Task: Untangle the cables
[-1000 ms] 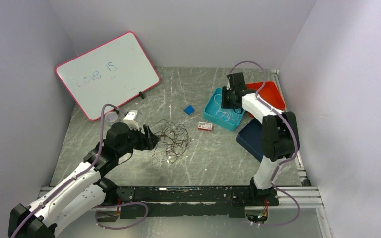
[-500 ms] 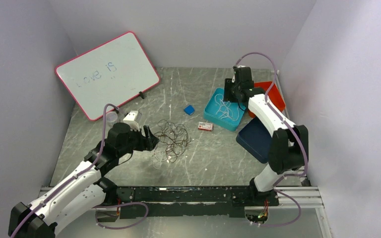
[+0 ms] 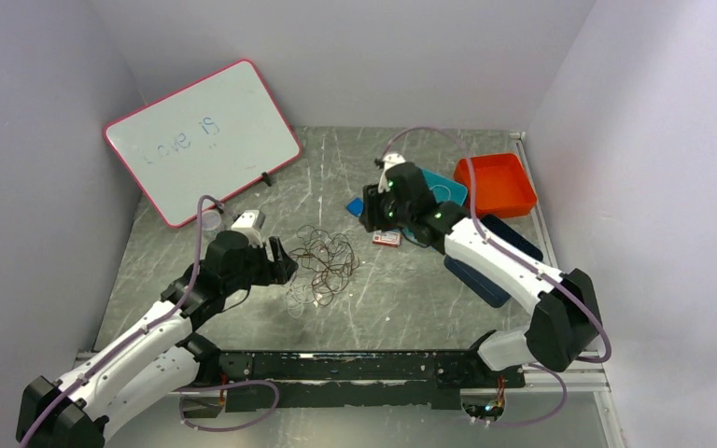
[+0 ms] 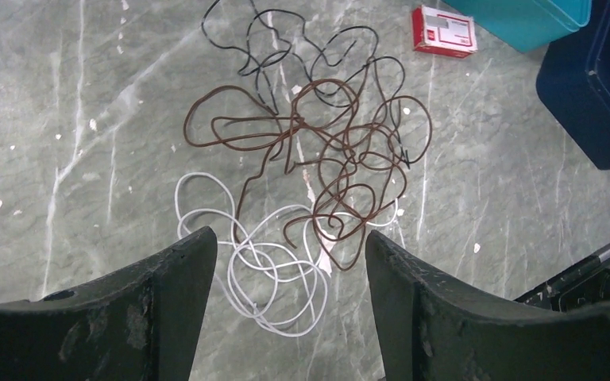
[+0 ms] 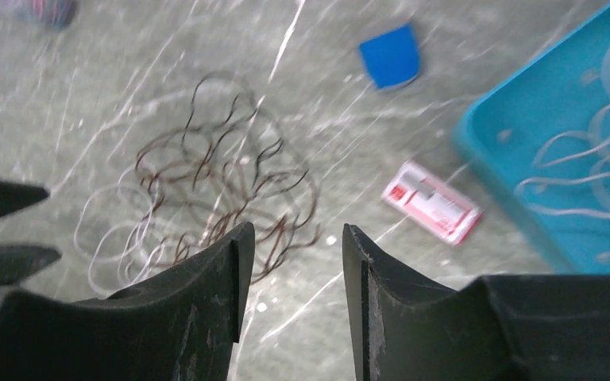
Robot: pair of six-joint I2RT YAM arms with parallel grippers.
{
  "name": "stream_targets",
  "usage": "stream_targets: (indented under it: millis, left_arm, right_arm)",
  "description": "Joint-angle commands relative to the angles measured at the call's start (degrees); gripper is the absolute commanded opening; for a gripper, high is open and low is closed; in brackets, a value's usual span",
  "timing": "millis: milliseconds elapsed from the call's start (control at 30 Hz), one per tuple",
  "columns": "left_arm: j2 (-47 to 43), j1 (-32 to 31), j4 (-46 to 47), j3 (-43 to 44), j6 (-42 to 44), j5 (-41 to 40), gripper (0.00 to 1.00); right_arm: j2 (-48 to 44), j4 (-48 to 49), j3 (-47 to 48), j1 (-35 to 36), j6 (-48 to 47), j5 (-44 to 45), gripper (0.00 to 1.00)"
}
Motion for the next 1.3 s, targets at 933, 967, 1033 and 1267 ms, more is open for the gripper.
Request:
stream_targets:
  millis: [933, 967, 1033, 1267]
  left_arm:
    - [4.09, -0.29, -1.58, -5.10, -21.82, -4.98, 0.43]
    - [4.11, -0.23, -1.82, -4.87, -21.73, -5.09, 0.40]
    - [4.15, -0.28, -1.81, -4.88, -21.63, -5.04, 0.32]
    - [4.72, -0.26, -1.10, -5.04, -21.37, -4.72, 0.14]
  right_arm:
    - [-8.82, 5.37, -12.30, 10.46, 9.89, 7.87, 0.47]
    - [-8.89, 5.66, -12.56, 10.47, 9.99, 8.09, 0.47]
    - [-9.12, 6.03, -12.78, 10.46, 9.81, 8.19, 0.47]
    - [-10.23, 6.46, -12.95, 10.42, 9.46, 9.27, 0.48]
